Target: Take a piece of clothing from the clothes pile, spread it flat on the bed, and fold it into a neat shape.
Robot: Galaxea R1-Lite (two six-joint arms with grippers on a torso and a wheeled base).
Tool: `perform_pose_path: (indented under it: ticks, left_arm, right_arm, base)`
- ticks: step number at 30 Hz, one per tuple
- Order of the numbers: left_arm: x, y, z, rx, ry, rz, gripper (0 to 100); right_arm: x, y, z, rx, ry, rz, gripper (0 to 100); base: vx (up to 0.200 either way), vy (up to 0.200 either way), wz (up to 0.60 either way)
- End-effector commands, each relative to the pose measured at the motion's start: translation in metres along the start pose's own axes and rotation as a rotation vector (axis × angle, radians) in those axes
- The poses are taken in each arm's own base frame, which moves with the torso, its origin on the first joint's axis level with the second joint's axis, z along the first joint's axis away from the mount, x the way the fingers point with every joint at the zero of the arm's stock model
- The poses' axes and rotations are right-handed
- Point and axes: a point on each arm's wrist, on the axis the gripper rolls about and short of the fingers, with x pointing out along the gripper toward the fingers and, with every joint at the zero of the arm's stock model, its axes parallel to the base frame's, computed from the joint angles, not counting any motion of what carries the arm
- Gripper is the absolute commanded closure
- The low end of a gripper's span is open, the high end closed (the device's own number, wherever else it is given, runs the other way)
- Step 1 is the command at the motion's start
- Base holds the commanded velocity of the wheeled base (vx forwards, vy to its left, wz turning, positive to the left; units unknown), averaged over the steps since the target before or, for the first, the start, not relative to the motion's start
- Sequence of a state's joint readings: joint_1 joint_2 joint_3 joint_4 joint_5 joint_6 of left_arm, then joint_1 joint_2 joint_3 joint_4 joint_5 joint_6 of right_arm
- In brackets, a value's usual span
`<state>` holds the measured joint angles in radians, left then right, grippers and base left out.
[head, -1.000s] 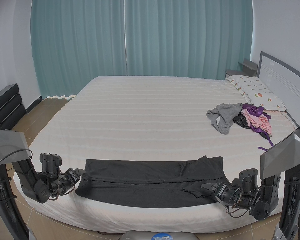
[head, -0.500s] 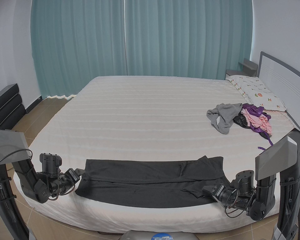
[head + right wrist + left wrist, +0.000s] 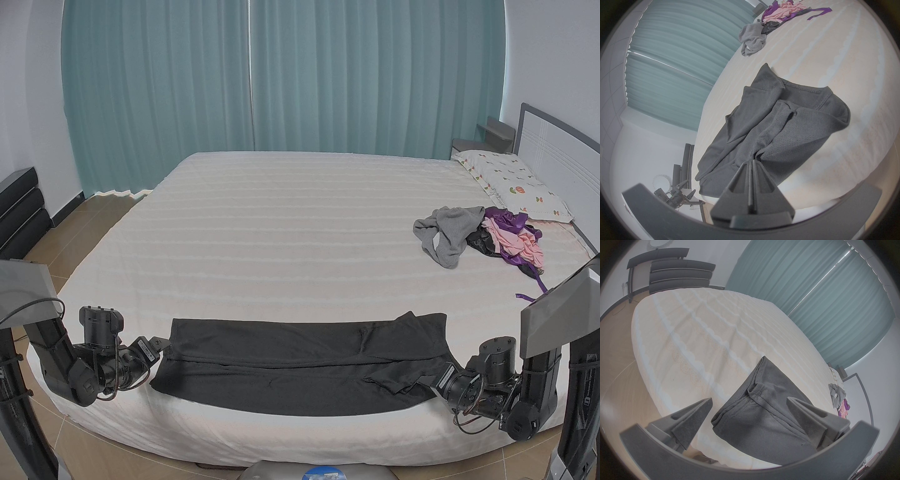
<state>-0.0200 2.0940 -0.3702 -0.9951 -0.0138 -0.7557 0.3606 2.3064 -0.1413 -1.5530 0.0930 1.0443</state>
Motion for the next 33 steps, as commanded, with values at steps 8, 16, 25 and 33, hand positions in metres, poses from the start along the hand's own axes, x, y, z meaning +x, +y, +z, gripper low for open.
perform_pose_path:
  ticks: [8,16,25,33]
  left_arm:
    - [0.001,0.001,-0.001,-0.001,0.003,0.003,0]
    - [0.001,0.002,0.0,-0.004,0.0,0.007,0]
    - [0.002,0.002,0.002,-0.008,-0.005,0.007,0]
    - [0.004,0.003,0.004,-0.013,-0.01,0.01,0]
  right_arm:
    - [-0.011,0.003,0.0,-0.007,-0.005,0.015,100]
    - [-0.018,-0.009,-0.008,-0.083,0.034,-0.056,0]
    - [-0.037,0.022,0.019,-0.095,-0.115,0.102,0]
    - [-0.014,0.027,0.012,-0.113,-0.076,0.127,0]
  base:
    - [0.0,0.0,0.0]
    - [0.0,0.0,0.0]
    - [0.0,0.0,0.0]
    - [0.0,0.0,0.0]
